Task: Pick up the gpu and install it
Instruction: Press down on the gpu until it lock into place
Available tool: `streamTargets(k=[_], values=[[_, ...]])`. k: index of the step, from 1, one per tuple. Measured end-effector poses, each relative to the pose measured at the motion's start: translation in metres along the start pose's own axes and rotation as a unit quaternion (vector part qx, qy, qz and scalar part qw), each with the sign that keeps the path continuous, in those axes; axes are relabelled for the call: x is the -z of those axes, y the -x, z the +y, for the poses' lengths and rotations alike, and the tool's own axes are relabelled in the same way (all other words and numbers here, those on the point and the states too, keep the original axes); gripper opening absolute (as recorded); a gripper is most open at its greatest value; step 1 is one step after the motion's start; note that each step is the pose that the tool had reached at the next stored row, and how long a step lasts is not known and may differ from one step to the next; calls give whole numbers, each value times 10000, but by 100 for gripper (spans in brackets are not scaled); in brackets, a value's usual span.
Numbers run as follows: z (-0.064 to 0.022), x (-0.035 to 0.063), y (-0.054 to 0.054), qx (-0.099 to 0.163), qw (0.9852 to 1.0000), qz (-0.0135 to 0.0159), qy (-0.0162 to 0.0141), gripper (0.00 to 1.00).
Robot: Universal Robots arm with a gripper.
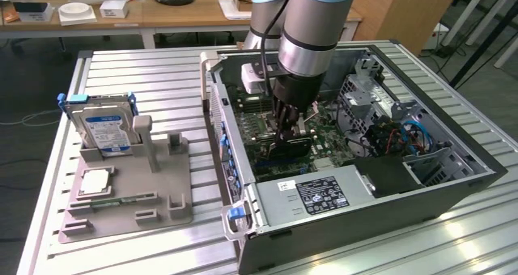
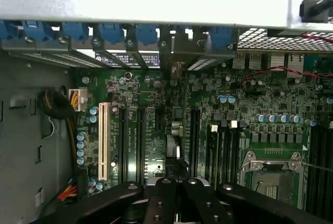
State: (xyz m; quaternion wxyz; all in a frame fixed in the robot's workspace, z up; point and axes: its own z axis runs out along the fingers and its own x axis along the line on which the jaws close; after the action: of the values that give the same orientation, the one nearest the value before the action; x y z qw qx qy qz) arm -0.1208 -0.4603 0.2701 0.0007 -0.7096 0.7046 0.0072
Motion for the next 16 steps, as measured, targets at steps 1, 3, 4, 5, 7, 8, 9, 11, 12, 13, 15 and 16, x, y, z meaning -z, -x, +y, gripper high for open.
streamTargets(k=[1,3,4,5,7,8,9,11,12,13,15,16], values=[[0,0,0,0,10000,0,0,11],[-1,-1,0,1,10000,0,0,11],[-1,-6,1,1,10000,-2,-1,11],[-2,-11,4,1,10000,-2,-1,11],[-1,-16,15,0,10000,-1,-1,11],[-1,-19,25,0,10000,-1,-1,11],[-2,-22,36,1,10000,-1,-1,11],[-2,-26,52,0,10000,-1,-1,11],[-2,-26,52,1,10000,-1,-1,11],[-2,-26,52,1,10000,-1,-1,11],[-2,-29,52,1,10000,-1,-1,11],[-2,-34,52,1,10000,0,-1,11]])
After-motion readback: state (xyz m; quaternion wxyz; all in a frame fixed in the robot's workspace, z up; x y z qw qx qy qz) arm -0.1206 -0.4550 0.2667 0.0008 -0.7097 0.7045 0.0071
